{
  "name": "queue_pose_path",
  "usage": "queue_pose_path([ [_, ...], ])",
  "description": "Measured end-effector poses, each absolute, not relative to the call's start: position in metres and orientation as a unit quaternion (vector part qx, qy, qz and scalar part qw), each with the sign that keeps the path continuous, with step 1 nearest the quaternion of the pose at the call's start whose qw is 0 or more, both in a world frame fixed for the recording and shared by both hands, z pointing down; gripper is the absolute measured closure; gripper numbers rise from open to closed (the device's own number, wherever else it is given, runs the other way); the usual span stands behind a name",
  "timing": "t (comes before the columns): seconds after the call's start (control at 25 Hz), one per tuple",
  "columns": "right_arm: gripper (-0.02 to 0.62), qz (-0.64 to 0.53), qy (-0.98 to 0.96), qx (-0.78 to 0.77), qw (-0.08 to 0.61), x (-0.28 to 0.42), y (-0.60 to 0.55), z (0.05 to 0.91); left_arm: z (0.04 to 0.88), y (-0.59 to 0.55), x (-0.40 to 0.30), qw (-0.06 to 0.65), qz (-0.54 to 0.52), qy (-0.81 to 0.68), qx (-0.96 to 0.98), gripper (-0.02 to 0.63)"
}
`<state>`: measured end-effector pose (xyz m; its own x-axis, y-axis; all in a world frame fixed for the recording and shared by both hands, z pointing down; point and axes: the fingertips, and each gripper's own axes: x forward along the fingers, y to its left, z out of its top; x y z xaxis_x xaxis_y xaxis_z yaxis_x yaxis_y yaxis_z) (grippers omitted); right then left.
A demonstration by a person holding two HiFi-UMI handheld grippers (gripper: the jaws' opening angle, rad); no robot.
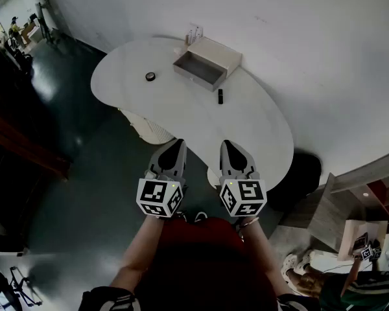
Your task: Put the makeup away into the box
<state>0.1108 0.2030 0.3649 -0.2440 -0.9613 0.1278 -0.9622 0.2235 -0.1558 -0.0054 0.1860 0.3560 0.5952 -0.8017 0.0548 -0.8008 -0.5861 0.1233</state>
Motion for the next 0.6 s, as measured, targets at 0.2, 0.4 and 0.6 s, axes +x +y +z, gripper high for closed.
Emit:
queue_pose_path([
  [0.2,0.583,0.102,-0.787,0.608,-0.006,0.1142,0.1971,0.3652,0.3579,0.1803,-0.0040,0.069,-0.007,-0.458,0.886,0.595],
  [0.4,0.583,0.112,-0.788,0.605,-0.024,0.1177,0.1986,0.3649,0.3589,0.1805,-0.0050,0.072,-0.008,-0.462,0.884,0.595],
  [0.6,0.583,0.112,-0.785,0.609,-0.020,0.1183,0.1988,0.3642,0.3548,0.1831,-0.0089,0.070,-0.007,-0.467,0.881,0.595],
])
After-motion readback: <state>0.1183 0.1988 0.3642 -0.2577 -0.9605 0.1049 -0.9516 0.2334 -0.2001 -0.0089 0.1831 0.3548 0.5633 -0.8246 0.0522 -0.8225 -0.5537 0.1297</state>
